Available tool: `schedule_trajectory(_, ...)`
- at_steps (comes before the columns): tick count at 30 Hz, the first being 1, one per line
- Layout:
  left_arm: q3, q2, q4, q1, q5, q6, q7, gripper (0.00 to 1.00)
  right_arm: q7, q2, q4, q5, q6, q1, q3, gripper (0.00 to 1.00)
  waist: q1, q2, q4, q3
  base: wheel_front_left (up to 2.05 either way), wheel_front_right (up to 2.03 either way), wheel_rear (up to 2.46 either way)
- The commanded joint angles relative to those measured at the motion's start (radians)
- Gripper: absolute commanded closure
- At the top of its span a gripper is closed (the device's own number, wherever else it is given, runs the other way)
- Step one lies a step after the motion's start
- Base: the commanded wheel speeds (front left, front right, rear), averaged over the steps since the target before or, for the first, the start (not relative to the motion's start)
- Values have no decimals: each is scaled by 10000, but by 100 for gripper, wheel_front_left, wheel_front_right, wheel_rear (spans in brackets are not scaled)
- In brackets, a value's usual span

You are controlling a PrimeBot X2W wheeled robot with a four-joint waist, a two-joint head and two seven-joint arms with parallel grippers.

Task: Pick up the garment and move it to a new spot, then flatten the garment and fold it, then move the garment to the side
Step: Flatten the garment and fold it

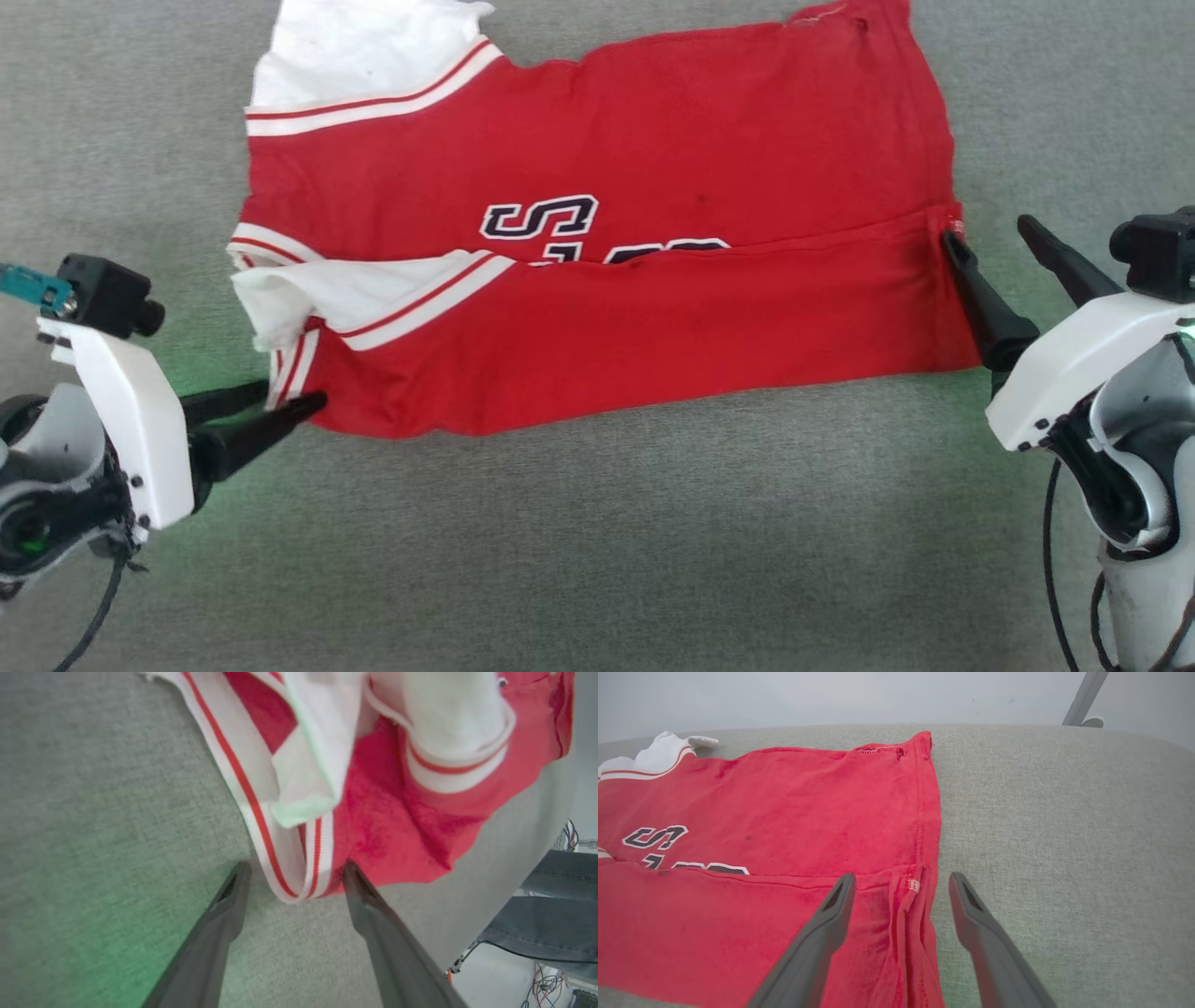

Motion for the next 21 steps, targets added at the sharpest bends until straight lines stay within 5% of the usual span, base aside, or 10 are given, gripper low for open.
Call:
schedule_trajectory(1,-62,-178,387,-85,-129,-2,149,0,-93,47,36,36,-10,-107,11,0,0,-1,-143,91,0,0,0)
schedule_trajectory(5,-169,-508,1053,-51,-465,-249,594,0,-149,48,135,87,-10,-119,49,0,0,-1,-335,139,0,0,0)
schedule_trajectory(6,-194,-545,1099,-29,-587,-324,702,13,-137,36,150,84,-8,-113,38,0,0,-1,-367,146,0,0,0)
schedule_trajectory(7,-193,-561,1133,-36,-631,-369,744,51,-113,8,162,77,-8,-99,33,0,0,-1,-391,148,0,0,0)
schedule_trajectory(9,-199,-578,1148,-46,-668,-459,800,100,-26,-88,166,75,-10,-86,10,0,0,-1,-411,146,0,0,0)
schedule_trajectory(14,-42,-530,887,-33,-741,-603,665,100,877,-611,160,208,-10,-204,260,0,0,-1,-362,185,0,0,0)
schedule_trajectory(21,67,-838,752,-86,-375,-656,21,100,3537,-1654,127,767,-8,-275,946,0,0,-1,7,253,0,0,0)
